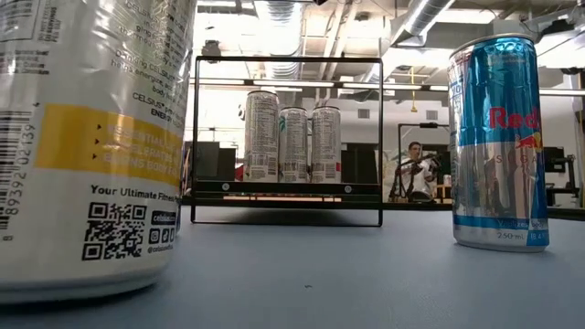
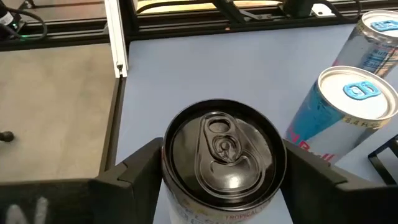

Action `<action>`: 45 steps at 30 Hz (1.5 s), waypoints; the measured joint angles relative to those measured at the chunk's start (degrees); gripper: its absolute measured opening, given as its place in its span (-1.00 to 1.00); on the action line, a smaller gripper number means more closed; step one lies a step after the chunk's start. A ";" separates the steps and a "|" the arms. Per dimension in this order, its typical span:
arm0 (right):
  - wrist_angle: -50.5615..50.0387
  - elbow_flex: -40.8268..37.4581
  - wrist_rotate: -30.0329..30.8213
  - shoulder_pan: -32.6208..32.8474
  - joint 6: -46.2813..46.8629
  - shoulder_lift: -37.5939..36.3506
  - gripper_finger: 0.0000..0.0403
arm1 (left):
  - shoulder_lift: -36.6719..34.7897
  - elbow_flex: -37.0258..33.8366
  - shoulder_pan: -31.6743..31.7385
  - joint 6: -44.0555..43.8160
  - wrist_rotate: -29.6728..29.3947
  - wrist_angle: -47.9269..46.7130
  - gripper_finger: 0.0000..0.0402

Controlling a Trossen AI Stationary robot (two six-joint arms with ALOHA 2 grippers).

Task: Place canned beverage on shelf
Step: Put the left white-yellow soda can on the shelf

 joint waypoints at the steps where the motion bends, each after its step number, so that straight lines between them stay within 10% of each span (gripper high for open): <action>1: 0.02 0.00 -0.02 0.00 0.11 0.00 0.31 | 0.00 0.00 -0.01 0.33 0.02 0.00 0.54; 18: -3.17 -0.09 -1.12 0.55 -2.25 -5.10 0.03 | -0.02 0.00 0.00 4.22 0.05 0.05 0.54; 36: -23.85 0.04 7.31 -11.81 -28.55 -36.21 0.03 | -4.19 -0.02 0.01 11.82 6.36 0.02 0.54; 45: -25.35 0.04 -10.45 -26.98 -37.48 -39.67 0.03 | -7.86 -0.02 0.01 21.02 11.60 -0.04 0.54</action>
